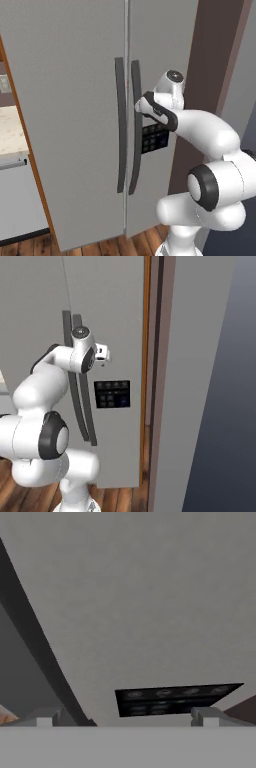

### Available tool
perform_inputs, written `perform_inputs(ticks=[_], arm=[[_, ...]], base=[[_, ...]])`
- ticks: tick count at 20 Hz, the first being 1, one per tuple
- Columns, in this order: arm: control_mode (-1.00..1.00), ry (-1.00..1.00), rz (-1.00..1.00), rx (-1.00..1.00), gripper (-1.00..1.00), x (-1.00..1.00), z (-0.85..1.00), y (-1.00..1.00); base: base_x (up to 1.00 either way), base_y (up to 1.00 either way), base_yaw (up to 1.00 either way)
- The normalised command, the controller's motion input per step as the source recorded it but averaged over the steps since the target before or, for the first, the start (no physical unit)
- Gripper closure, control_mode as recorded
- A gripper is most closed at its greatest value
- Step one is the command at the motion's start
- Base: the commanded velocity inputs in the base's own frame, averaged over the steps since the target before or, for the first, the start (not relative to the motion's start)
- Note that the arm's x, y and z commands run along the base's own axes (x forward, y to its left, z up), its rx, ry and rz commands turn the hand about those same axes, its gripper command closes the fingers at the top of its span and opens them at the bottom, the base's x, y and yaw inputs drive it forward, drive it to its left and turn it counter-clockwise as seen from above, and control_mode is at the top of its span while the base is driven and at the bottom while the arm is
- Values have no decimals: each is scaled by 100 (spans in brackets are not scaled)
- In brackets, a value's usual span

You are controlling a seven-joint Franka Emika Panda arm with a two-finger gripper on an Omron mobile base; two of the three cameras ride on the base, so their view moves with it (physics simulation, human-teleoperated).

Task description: Store the kebab skewer in the freezer for long-term storage. Close the freezer door after placing the cooked food.

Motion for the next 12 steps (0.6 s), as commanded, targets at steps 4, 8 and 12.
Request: perform_inputs(ticks=[4, 8, 12], arm=[[-100, 0, -7, -1, -100, 30, 0, 3], [-100, 0, -8, -2, -100, 33, 0, 9], [-100, 0, -9, -1, -100, 26, 7, 14]], base=[[0, 0, 0], [0, 0, 0], [0, 0, 0]])
